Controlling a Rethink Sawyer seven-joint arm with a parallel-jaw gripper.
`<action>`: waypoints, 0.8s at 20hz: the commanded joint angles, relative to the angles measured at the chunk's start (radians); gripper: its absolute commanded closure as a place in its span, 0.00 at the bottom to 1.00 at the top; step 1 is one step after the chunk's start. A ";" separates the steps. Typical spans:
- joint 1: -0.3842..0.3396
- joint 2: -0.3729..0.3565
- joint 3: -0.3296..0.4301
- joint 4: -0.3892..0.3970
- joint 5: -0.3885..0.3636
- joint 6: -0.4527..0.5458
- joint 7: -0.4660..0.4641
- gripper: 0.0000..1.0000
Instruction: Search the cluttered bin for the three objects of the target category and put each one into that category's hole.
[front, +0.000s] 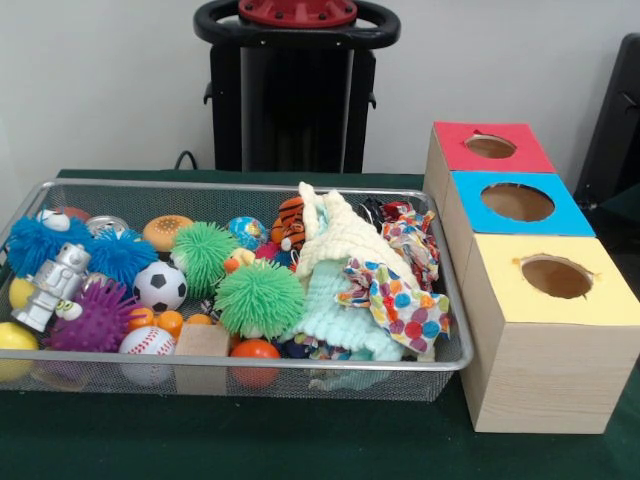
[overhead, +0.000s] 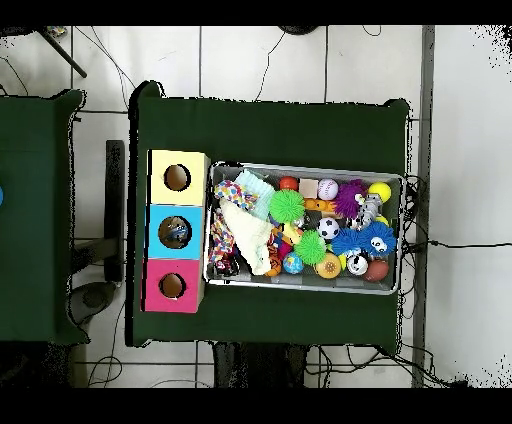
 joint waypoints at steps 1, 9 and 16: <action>-0.005 -0.256 -0.483 0.553 -0.663 -0.228 0.234 1.00; -0.027 -0.480 -0.513 0.450 -0.670 -0.095 0.128 1.00; -0.746 -1.809 -0.481 -0.584 -0.886 -0.315 -0.585 1.00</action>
